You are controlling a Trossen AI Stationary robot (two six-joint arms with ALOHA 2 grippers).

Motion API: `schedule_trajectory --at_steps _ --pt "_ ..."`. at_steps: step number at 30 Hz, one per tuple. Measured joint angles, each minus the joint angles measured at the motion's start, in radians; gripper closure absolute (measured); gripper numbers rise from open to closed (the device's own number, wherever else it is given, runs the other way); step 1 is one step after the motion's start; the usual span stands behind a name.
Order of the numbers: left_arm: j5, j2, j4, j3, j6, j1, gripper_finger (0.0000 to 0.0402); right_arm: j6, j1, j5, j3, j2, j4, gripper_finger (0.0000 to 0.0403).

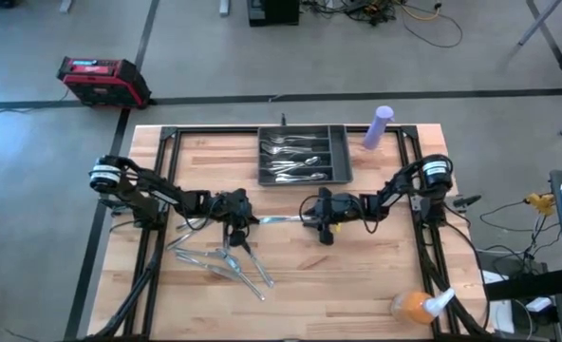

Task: Sort silverware
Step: Put the knife into the right compartment of the silverware tray

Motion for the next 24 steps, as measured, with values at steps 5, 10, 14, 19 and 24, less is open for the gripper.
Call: schedule_trajectory --at_steps 5,10,14,19,24 --pt "-0.002 0.000 0.010 -0.002 -0.020 0.000 0.0402 -0.003 0.000 -0.003 -0.027 0.030 0.080 0.0271" --pt "-0.005 0.000 0.024 -0.005 -0.032 0.001 0.0402 -0.021 0.000 -0.008 -0.030 0.046 0.098 0.0307" --pt "-0.005 0.000 0.029 -0.005 -0.041 0.001 0.0402 -0.035 0.000 -0.011 -0.034 0.074 0.147 0.0344" --pt "-0.006 -0.035 0.057 -0.012 -0.042 0.001 0.0402 -0.036 0.004 -0.009 -0.037 0.092 0.184 0.0348" --pt "-0.014 -0.098 0.128 0.031 0.005 0.001 0.0402 -0.075 0.021 0.031 -0.037 0.092 0.185 0.0348"
